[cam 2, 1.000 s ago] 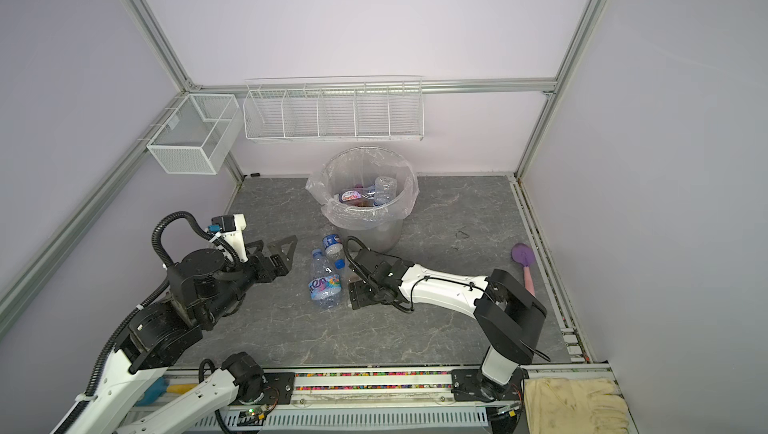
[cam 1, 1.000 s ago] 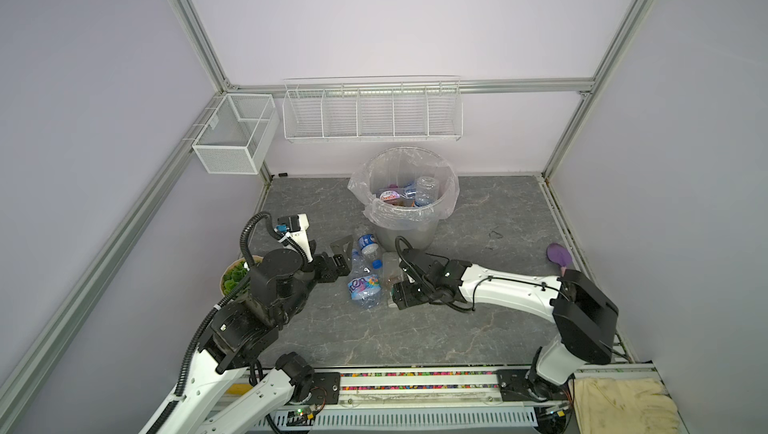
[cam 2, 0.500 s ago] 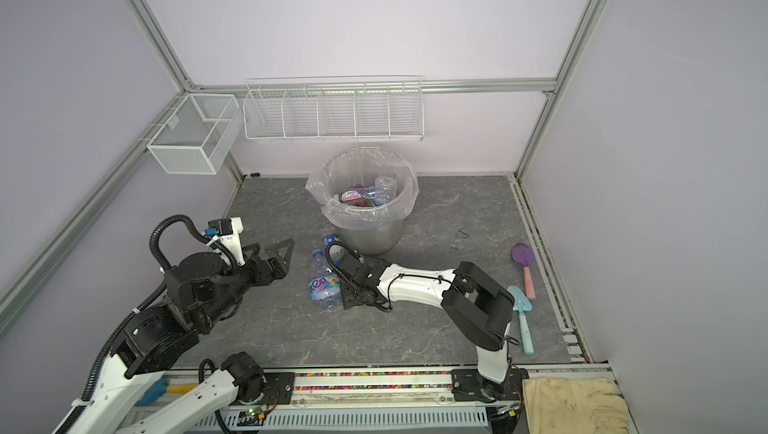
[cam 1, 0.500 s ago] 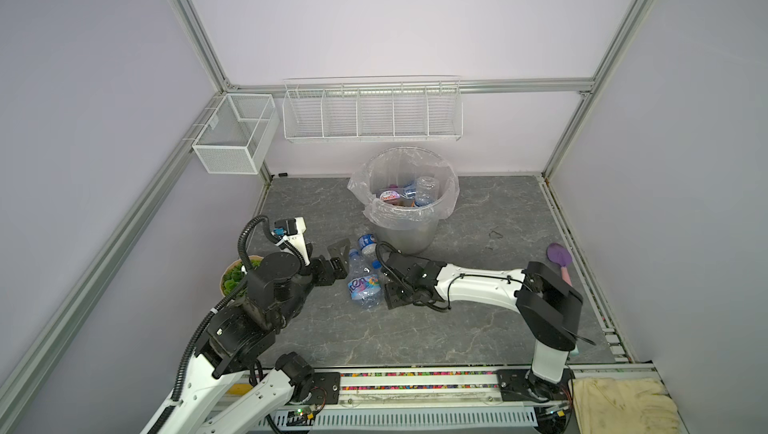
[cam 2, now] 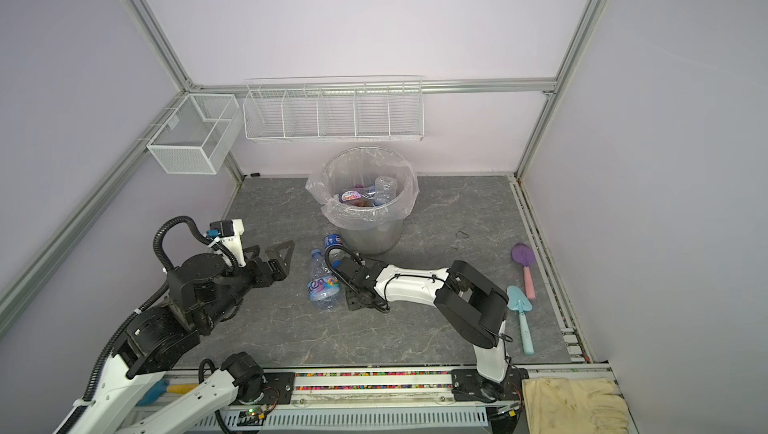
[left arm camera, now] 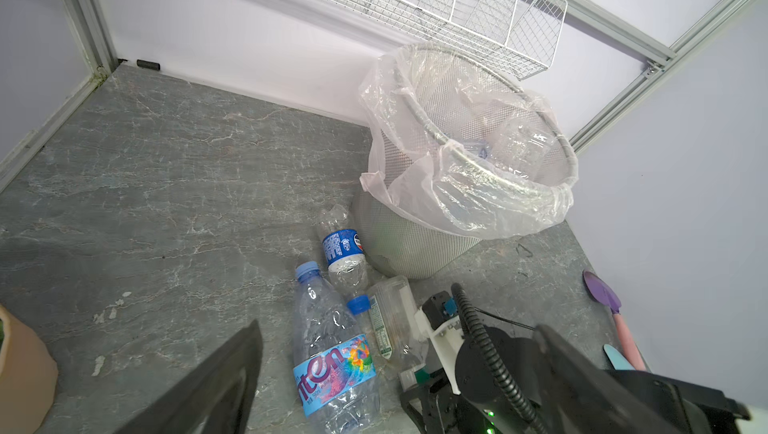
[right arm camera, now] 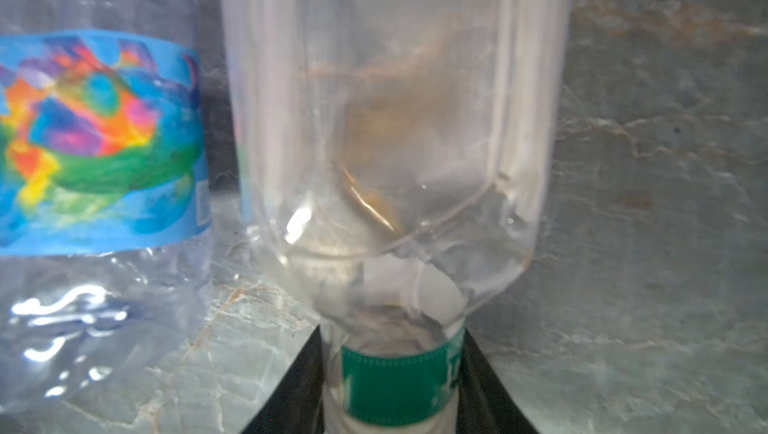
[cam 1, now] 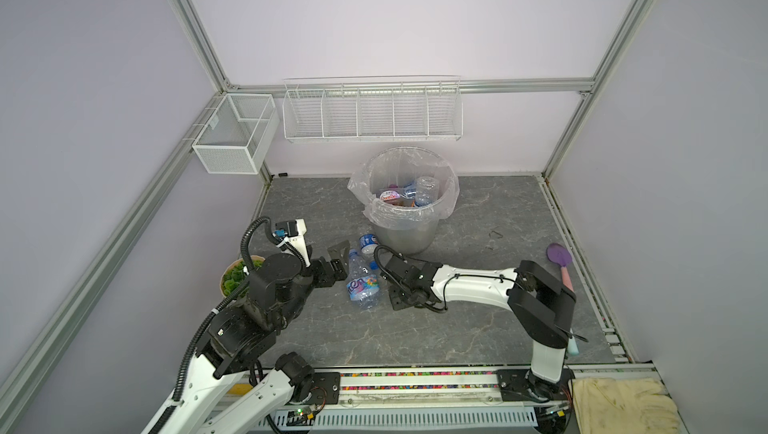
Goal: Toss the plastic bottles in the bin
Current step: 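Close the right gripper around the green-capped bottle's neck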
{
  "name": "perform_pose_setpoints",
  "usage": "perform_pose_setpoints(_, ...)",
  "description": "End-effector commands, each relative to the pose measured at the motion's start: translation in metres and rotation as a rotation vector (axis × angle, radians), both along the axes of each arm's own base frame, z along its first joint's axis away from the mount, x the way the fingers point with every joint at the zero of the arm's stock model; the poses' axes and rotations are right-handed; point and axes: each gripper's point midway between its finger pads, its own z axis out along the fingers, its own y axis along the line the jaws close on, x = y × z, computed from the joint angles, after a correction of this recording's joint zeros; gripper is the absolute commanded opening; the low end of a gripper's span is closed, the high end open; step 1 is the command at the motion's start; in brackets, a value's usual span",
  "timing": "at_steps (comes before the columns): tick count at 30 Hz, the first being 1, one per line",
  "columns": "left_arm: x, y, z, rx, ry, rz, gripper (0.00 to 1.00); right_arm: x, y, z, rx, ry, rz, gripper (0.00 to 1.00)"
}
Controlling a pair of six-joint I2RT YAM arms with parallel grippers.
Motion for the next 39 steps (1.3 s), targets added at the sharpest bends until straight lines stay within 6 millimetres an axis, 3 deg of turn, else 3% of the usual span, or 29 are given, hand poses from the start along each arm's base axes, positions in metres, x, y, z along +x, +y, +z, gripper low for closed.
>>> perform_pose_setpoints(1, -0.003, 0.004, -0.007, -0.003, 0.021, 0.013, 0.99, -0.008, -0.019, 0.008, -0.034, -0.014, -0.012, 0.38)
perform_pose_setpoints(6, -0.003, 0.002, -0.013, -0.01, 0.032, 0.008, 0.99, -0.021, -0.044, 0.012, -0.068, -0.021, -0.005, 0.34)
perform_pose_setpoints(19, -0.002, -0.007, -0.024, -0.038, 0.054, -0.013, 0.99, -0.057, -0.103, 0.029, -0.103, -0.028, -0.048, 0.35)
perform_pose_setpoints(21, -0.001, -0.01, -0.027, -0.047, 0.059, -0.019, 0.99, -0.064, -0.116, 0.023, -0.113, -0.012, -0.068, 0.35)
perform_pose_setpoints(27, 0.001, -0.014, -0.033, -0.059, 0.071, -0.027, 0.99, -0.07, -0.134, 0.021, -0.141, -0.011, -0.098, 0.37)
perform_pose_setpoints(31, 0.002, -0.016, -0.036, -0.059, 0.081, -0.031, 0.99, -0.069, -0.135, 0.02, -0.15, -0.012, -0.102, 0.4)
perform_pose_setpoints(34, 0.001, -0.016, -0.038, -0.061, 0.086, -0.031, 0.99, -0.069, -0.136, 0.018, -0.167, -0.006, -0.098, 0.48)
perform_pose_setpoints(39, 0.0, -0.014, -0.038, -0.063, 0.083, -0.026, 0.99, -0.069, -0.137, 0.022, -0.185, -0.012, -0.088, 0.73)
